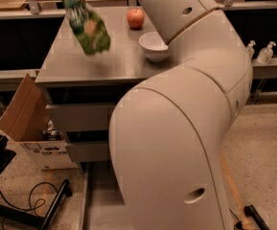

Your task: Pick green rice chip bag from bottom drawer and place on counter

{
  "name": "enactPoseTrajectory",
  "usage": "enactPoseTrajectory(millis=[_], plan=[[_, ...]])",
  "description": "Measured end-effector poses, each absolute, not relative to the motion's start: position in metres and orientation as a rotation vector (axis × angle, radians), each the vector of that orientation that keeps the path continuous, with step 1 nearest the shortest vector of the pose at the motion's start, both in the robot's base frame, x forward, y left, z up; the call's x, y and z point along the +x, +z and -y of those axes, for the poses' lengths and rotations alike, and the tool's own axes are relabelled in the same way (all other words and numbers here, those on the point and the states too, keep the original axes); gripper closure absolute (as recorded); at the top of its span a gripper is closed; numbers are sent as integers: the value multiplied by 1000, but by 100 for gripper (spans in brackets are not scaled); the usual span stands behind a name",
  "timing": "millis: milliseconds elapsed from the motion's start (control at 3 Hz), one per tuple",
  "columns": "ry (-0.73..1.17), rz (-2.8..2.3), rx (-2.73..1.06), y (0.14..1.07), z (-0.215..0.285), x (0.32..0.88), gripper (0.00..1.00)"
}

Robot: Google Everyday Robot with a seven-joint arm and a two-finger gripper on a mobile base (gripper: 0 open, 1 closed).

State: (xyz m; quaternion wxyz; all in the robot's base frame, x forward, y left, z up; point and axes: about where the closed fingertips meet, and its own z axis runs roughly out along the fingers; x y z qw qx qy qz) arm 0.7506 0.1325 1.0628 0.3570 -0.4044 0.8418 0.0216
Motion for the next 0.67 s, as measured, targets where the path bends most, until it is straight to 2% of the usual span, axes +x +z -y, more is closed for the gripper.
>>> enactPoseTrajectory(millis=[333, 667], plan=[[56, -2174, -1047, 1060, -135, 752, 0], [56, -2174, -1047, 1060, -135, 752, 0]])
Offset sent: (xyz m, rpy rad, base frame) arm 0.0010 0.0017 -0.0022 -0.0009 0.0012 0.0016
